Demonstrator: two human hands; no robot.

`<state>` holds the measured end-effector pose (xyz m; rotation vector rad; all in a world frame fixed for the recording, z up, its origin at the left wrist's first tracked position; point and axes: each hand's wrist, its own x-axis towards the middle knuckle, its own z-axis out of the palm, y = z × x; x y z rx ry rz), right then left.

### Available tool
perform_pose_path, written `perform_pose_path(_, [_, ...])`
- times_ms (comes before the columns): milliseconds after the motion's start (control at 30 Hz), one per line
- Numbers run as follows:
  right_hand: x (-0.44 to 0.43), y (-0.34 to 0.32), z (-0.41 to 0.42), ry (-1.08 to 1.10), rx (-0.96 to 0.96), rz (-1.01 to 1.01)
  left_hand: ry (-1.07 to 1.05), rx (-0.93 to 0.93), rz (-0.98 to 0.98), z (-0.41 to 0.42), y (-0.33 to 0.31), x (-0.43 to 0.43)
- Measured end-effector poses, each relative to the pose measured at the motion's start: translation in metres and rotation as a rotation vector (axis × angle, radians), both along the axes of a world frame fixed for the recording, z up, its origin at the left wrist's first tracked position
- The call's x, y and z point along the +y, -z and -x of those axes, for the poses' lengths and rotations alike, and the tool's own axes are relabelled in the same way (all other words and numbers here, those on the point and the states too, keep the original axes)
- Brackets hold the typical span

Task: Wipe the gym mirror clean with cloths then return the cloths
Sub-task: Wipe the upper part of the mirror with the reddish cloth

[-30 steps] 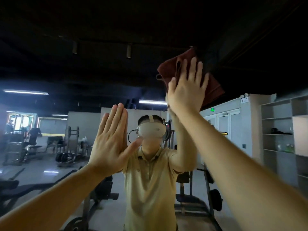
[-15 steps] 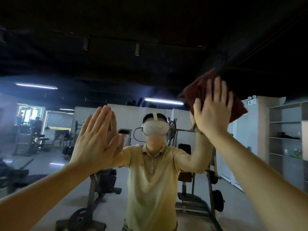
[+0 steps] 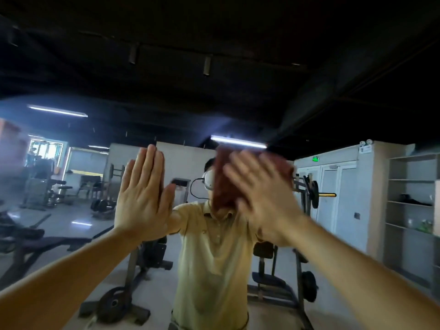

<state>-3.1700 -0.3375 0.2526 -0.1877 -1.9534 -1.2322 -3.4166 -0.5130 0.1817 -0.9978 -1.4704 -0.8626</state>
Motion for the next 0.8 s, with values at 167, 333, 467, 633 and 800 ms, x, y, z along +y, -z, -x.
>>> perform_pose_path(167, [-0.015, -0.096, 0.003, 0.042, 0.802, 0.446, 0.004, 0.024, 0.000, 0.008, 0.001, 0.006])
perform_pose_path(333, [-0.083, -0.063, 0.114, -0.098, 0.833, 0.360, 0.119, 0.127, 0.003, 0.019, 0.002, 0.000])
perform_pose_path(467, [-0.094, -0.013, 0.137, -0.142, 0.347, 0.157, 0.127, 0.093, 0.008, 0.015, 0.001, -0.002])
perform_pose_path(633, [-0.030, -0.021, 0.037, 0.005, 0.426, 0.195, 0.072, 0.081, 0.064, 0.014, 0.001, -0.005])
perform_pose_path(800, [-0.004, -0.013, -0.012, 0.060, 0.966, 0.543, 0.065, 0.076, 0.102, 0.011, -0.001, -0.008])
